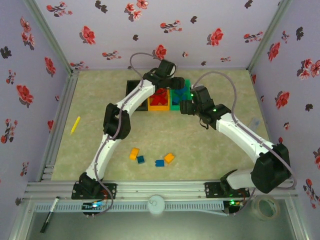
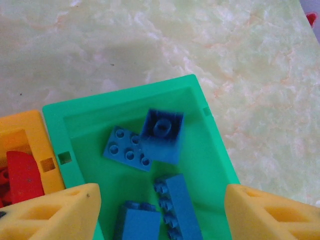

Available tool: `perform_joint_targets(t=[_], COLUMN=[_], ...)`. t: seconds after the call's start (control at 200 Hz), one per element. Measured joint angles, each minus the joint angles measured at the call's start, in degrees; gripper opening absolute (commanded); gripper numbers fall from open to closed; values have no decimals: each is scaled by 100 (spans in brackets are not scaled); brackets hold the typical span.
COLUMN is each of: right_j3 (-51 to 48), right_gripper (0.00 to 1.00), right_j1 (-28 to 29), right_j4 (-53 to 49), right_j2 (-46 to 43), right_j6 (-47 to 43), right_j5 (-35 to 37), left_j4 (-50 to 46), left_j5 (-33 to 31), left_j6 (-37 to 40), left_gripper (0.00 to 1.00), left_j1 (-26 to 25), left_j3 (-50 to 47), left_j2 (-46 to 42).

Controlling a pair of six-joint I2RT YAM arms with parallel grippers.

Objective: Sort the legos into containers by color

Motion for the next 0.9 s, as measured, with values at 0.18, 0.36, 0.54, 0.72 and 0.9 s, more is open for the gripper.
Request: perform_joint_targets(t=[0.18,0.36,0.54,0.72,0.9], right_j3=[0,-2,-2,-20,-238], right_gripper=[84,85,85,85,85], right_j1=[0,0,22,260,680], right_j4=[-55,-76,-190,-352,-487], right_j2=[-39,-44,-44,-44,-44], right_j6=[0,-2,-17,-59,-61], right_j5=[0,-7,-155,-197,-354], left_j4=[74,42,118,116,28], left_j5=[-50,-319,-581,-852,-1008], left_j6=[225,549,754,815,811], left_gripper=[67,67,66,66,66], left_j1=[-22,-28,-26,-17,144], left_j3=[-885,-2020,-3156,-4363,-5698], left_j2=[-664,-2052,-3482,-4378,-5198])
